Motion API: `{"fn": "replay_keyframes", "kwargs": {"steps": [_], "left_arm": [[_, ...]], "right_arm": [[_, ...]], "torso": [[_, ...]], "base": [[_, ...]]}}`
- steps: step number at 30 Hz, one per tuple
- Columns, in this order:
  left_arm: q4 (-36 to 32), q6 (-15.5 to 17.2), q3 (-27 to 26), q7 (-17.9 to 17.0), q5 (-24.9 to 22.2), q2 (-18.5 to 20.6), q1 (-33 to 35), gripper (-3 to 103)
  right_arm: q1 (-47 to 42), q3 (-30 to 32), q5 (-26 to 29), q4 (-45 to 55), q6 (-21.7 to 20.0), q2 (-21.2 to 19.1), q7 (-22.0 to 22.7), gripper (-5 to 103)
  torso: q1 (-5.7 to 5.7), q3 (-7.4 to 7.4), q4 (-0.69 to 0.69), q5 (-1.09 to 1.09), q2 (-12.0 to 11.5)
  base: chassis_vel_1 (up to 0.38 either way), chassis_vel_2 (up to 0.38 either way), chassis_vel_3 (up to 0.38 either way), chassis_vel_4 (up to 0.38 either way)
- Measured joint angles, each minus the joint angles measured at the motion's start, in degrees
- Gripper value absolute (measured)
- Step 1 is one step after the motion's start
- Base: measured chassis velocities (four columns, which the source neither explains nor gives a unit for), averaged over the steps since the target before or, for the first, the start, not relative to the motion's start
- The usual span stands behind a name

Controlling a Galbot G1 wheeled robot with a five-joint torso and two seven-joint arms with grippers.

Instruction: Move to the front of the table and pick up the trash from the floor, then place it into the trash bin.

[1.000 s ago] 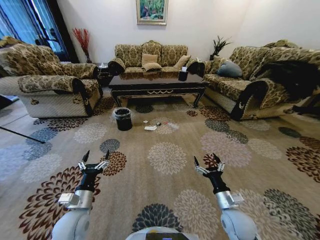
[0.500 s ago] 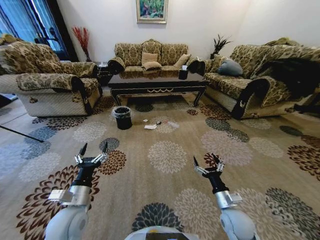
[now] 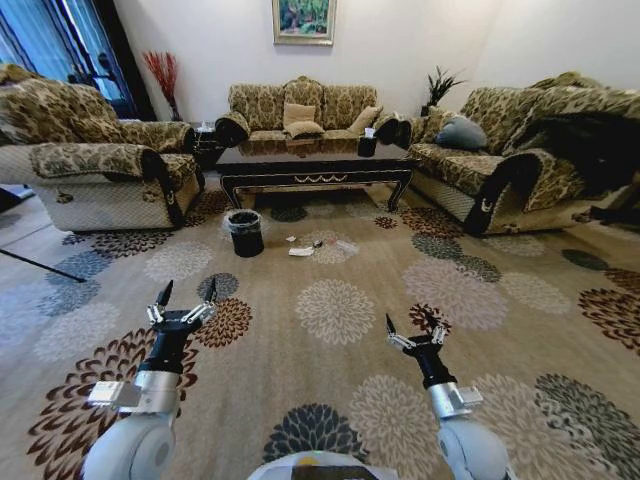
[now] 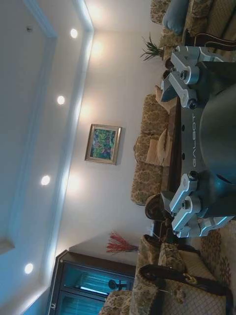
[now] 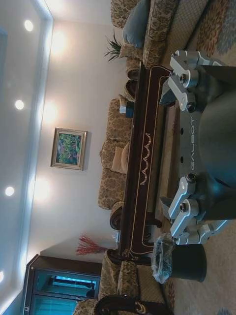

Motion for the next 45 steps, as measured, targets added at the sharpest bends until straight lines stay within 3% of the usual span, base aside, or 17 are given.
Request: {"fn": "replay_keyframes", "kwargs": {"steps": [5, 7, 11, 14, 21, 26, 29, 35, 45], "left_arm": [[0.3, -0.2, 0.1, 0.0, 0.3, 0.0, 0.2, 100], [0.8, -0.2, 0.1, 0.0, 0.5, 0.0, 0.4, 100], [1.9, -0.6, 0.1, 0.0, 1.3, -0.1, 0.6, 100], [3.1, -0.6, 0.8, -0.7, 1.3, -0.4, 0.9, 100], [3.2, -0.1, 1.3, -1.4, 1.0, -0.7, 1.2, 100], [4.7, -0.2, 1.3, -1.7, 3.3, -0.9, 1.8, 100], [6.2, -2.2, 1.6, -1.7, 5.8, -1.2, 2.2, 100], [8.0, -3.6, 1.8, -2.2, 7.4, -1.7, 1.9, 100], [12.1, -6.0, 1.5, -2.1, 7.9, -2.3, 1.7, 100]], "right_arm": [[0.0, -0.1, 0.0, 0.2, 0.4, 0.0, 1.1, 100], [-0.1, -0.2, 0.0, -0.1, 1.1, 0.1, 4.0, 100], [0.2, 0.4, 0.9, -1.4, 4.1, 0.2, 5.1, 100], [0.7, 1.7, 0.7, -4.0, 10.0, 0.2, 2.5, 100], [0.3, 2.6, 0.1, -4.9, 11.1, 0.2, 1.7, 100], [0.5, 2.1, 0.6, -4.5, 11.4, 0.3, 1.3, 100], [0.7, 1.9, 1.5, -4.6, 12.6, 0.3, 0.1, 100], [1.0, 2.5, 3.4, -4.9, 15.2, 0.5, -5.4, 100], [1.1, 1.8, 5.7, -5.3, 16.0, 0.9, -7.9, 100]], "torso": [[-0.2, -0.88, 0.0, 0.0, -1.1], [-0.36, -1.35, 0.0, 0.0, -1.7], [-0.53, -1.91, 0.01, 0.0, -2.4], [-0.75, -2.58, 0.01, 0.0, -3.3], [-0.98, -3.63, 0.0, 0.01, -4.6], [-1.03, -4.71, 0.0, 0.0, -5.8], [-1.03, -5.32, 0.0, 0.0, -6.4], [-1.04, -5.51, 0.0, 0.0, -6.6], [-1.05, -5.37, 0.0, 0.0, -6.4]], "base": [[0.0, 0.0, 0.0, 0.0], [0.0, 0.0, 0.0, 0.0], [0.0, 0.0, 0.0, 0.0], [0.0, 0.0, 0.0, 0.0], [0.0, 0.0, 0.0, 0.0], [0.0, 0.0, 0.0, 0.0], [0.0, 0.0, 0.0, 0.0], [0.0, 0.0, 0.0, 0.0], [-0.017, 0.018, 0.019, -0.02]]}}
